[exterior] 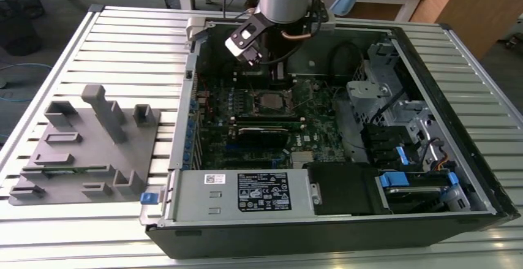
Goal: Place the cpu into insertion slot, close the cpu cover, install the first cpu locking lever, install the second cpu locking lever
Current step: 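Close the cpu cover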
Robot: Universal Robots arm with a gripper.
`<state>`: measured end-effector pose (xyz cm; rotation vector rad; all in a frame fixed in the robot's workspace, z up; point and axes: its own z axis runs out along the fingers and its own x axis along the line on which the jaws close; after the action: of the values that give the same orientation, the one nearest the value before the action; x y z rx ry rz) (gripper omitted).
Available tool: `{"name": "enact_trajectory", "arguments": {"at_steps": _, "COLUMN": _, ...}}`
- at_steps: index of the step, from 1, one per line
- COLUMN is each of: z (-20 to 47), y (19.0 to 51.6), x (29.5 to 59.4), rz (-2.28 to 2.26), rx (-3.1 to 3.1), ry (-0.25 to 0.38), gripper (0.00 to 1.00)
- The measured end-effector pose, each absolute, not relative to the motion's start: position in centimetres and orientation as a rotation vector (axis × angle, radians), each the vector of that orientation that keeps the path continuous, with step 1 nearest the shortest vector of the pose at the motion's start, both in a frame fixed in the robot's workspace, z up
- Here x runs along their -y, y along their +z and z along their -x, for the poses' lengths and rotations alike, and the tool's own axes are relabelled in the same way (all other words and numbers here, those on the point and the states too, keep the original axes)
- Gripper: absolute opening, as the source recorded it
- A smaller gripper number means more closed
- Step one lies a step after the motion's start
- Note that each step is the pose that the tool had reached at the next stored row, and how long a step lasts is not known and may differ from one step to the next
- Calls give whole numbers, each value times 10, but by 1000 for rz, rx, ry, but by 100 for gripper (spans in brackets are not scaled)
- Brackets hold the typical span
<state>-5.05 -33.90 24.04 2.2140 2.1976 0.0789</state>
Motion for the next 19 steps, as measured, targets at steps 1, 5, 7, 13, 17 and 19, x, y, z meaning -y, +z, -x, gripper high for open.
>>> {"name": "enact_trajectory", "arguments": {"at_steps": 1, "z": 51, "y": 241, "x": 339, "rz": -2214, "rx": -2198, "ry": 79, "gripper": 11}}
{"name": "enact_trajectory", "arguments": {"at_steps": 5, "z": 51, "y": 241, "x": 339, "rz": -2214, "rx": -2198, "ry": 79, "gripper": 11}}
{"name": "enact_trajectory", "arguments": {"at_steps": 7, "z": 51, "y": 242, "x": 339, "rz": -2214, "rx": -2198, "ry": 78, "gripper": 11}}
{"name": "enact_trajectory", "arguments": {"at_steps": 13, "z": 51, "y": 243, "x": 339, "rz": -2214, "rx": -2198, "ry": 79, "gripper": 11}}
{"name": "enact_trajectory", "arguments": {"at_steps": 17, "z": 51, "y": 245, "x": 339, "rz": -2214, "rx": -2198, "ry": 78, "gripper": 11}}
{"name": "enact_trajectory", "arguments": {"at_steps": 19, "z": 51, "y": 245, "x": 339, "rz": -2214, "rx": -2198, "ry": 79, "gripper": 11}}
